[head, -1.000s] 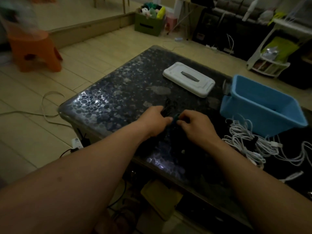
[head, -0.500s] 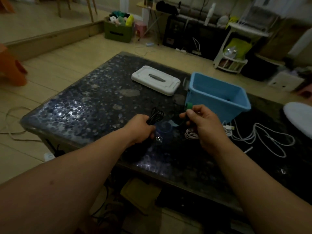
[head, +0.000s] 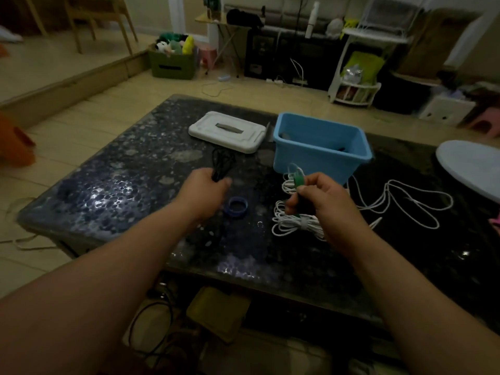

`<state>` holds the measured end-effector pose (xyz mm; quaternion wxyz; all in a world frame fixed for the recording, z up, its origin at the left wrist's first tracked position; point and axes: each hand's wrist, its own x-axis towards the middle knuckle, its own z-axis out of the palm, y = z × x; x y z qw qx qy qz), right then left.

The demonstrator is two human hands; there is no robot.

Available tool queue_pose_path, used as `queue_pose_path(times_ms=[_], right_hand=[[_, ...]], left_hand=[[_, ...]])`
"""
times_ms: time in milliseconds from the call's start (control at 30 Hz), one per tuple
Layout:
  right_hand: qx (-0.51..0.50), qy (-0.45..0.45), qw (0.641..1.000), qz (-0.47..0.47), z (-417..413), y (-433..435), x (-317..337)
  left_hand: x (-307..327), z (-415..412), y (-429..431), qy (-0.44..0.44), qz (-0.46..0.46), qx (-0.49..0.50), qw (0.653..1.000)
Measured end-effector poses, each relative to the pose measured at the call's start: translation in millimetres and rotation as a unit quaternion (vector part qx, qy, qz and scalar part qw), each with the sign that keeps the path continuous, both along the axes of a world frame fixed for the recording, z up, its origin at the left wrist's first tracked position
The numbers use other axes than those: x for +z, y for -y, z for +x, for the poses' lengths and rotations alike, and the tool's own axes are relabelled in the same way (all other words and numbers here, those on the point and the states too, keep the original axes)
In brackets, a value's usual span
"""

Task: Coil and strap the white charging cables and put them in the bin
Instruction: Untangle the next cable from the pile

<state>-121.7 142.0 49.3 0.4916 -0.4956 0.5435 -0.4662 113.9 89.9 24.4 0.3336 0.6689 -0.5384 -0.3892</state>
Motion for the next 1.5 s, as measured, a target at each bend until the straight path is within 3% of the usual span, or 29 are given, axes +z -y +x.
queue_pose_path(times_ms=[67,167,267,333,433,633,700,800,900,1000,1200,1433,1500], right_hand=[[0.020,0.012,1.000,-0.008,-1.4,-3.5,5.5],[0.060,0.017,0.998,0.005,-3.2,-12.3,8.8],[0.095,-0.034,0.994,0.038,-10.1,-25.6,5.3],[0.097,-0.051,0.992,0.058,-17.6,-30.5,2.1],[0.080,-0.001,0.994,0.080,-20.3,-32.0,1.4],[0.072,0.036,0.992,0.097,-20.9,-19.1,-6.4],[0.066,0.006,0.994,0.084,-23.8,-16.5,-7.4],[0.008,-0.052,0.997,0.053,-31.2,-11.9,-15.1],[-0.102,-0.043,0.993,0.040,-43.5,-4.4,-16.6],[-0.125,0.003,0.992,0.022,-43.9,-3.3,-4.5],[-0.014,0.034,0.999,-0.021,-24.1,-19.3,14.3],[-0.065,-0.099,0.992,-0.034,-20.5,-16.6,-14.6],[-0.080,-0.102,0.991,-0.035,-22.8,-17.0,-15.0]], left_hand=[[15.2,-22.4,-14.0,-0.146,0.052,-0.045,0.987],[24.1,-58.0,-35.1,-0.331,0.120,-0.129,0.927],[29.3,-75.6,-44.1,-0.398,0.116,-0.160,0.896],[30.1,-82.7,-46.0,-0.365,0.089,-0.165,0.912],[25.5,-89.4,-50.2,-0.268,0.027,-0.162,0.949],[17.3,-100.3,-37.2,-0.255,-0.024,-0.119,0.959],[15.9,-105.0,-32.5,-0.243,-0.036,-0.127,0.961],[10.3,-111.5,-29.2,-0.195,-0.044,-0.145,0.969],[8.0,-110.1,-21.0,-0.163,-0.023,-0.133,0.977],[11.3,-107.9,-18.2,-0.149,0.010,-0.164,0.975],[11.5,-111.2,-31.6,-0.134,-0.001,-0.230,0.964],[26.3,-111.5,-38.7,-0.024,-0.040,-0.301,0.953],[26.4,-112.8,-39.5,-0.044,-0.010,-0.306,0.951]])
